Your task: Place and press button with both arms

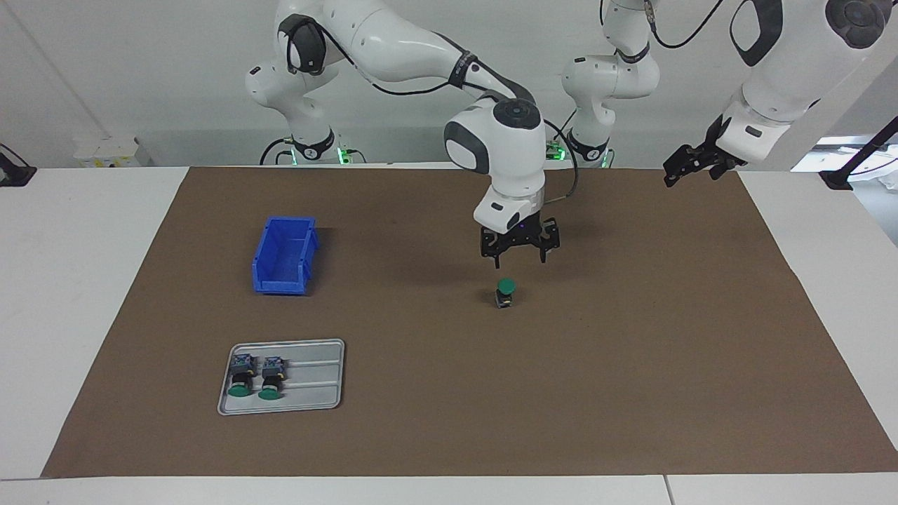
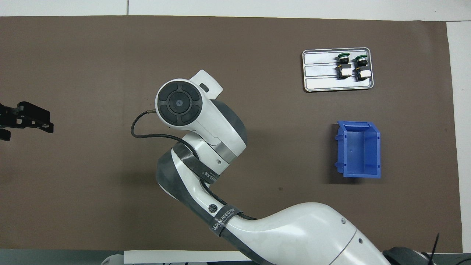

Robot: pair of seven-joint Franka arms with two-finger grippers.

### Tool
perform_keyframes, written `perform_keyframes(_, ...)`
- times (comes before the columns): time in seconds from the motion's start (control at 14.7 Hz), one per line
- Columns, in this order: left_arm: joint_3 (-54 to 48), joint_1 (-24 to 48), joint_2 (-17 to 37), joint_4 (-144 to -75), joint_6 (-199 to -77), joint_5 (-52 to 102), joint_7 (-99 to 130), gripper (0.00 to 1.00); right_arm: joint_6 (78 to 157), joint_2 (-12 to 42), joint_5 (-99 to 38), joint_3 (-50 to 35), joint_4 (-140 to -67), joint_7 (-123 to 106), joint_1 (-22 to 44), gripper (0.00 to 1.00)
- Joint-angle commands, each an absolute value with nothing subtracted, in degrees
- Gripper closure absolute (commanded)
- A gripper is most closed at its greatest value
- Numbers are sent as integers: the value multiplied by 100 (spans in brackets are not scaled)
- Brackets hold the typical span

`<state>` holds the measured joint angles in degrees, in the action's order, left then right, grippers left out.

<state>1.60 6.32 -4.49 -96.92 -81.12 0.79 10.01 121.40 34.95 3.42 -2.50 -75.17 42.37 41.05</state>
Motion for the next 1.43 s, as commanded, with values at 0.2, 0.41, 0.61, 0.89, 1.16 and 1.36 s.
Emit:
perform_keyframes(0.2,141,448,-466,-9598,-8112,18,888,1,13058,3332,519,-264,-8558,3605,4017,1)
perform_keyframes(0.41,141,457,-536,-9659,-8086,18,897,0,13219,3270,519,-264,-8771,3533,3990,1)
perform_keyframes(0.61,114,536,-545,-9633,-8077,-9,914,0,13393,3243,519,-264,-8938,3402,3955,1)
perform_keyframes(0.89,88,527,-545,-9624,-8086,-122,783,1,13605,3182,519,-264,-9149,3270,3920,19)
perform_keyframes(1.16,-17,326,-562,-9615,-8103,-255,615,1,13605,3182,519,-272,-9149,3261,3964,28)
perform_keyframes(1.36,-527,-202,-554,-9615,-8130,-237,589,1,13605,3182,519,-272,-9149,3252,3981,29)
